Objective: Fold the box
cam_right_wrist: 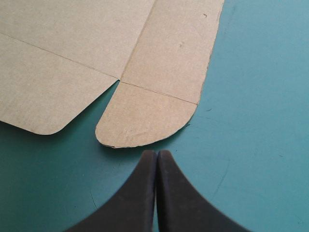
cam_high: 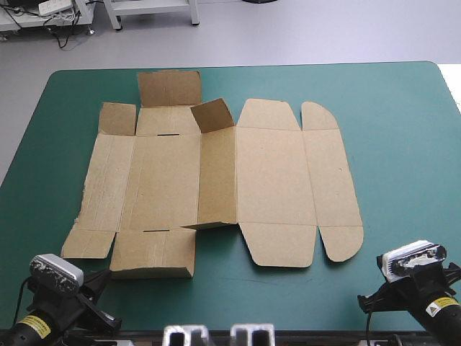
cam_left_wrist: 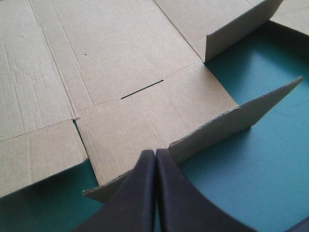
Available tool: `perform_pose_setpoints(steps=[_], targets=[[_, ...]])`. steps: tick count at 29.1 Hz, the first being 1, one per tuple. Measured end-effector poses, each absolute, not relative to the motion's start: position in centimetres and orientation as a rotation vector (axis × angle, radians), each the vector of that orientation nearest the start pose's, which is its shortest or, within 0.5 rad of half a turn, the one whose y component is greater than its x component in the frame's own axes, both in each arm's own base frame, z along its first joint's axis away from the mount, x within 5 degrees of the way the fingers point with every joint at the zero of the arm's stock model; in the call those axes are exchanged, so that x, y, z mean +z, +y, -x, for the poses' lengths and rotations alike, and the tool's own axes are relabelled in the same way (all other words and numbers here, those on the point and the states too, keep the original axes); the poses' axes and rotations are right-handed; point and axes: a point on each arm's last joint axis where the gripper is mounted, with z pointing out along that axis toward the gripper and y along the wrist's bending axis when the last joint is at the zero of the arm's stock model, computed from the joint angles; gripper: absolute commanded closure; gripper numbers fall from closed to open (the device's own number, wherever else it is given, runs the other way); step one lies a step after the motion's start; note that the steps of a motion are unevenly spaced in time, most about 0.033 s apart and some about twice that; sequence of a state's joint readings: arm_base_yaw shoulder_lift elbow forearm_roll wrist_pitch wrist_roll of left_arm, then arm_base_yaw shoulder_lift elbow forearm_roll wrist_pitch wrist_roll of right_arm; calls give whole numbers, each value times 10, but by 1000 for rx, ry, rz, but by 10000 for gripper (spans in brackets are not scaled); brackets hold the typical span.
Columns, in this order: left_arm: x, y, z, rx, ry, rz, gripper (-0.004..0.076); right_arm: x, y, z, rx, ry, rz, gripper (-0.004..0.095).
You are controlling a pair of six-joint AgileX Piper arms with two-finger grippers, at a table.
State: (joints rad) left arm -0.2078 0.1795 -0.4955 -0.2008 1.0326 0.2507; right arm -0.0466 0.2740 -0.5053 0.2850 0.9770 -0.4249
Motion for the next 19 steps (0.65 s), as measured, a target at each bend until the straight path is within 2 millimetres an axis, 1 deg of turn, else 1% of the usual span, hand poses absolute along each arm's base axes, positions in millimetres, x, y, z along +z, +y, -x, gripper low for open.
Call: perform_pose_setpoints(steps=[11, 13, 17, 19], targets=[[278, -20, -20, -222, 2135, -483, 734, 283, 19, -42, 86, 2161, 365, 918], [280, -20, -20, -218, 2131, -491, 734, 283, 19, -42, 86, 2161, 365, 918], [299, -21, -24, -199, 2116, -527, 734, 283, 19, -42, 86, 2159, 364, 918], [315, -22, -29, -181, 2104, -551, 734, 283, 19, -42, 85, 2156, 363, 918]])
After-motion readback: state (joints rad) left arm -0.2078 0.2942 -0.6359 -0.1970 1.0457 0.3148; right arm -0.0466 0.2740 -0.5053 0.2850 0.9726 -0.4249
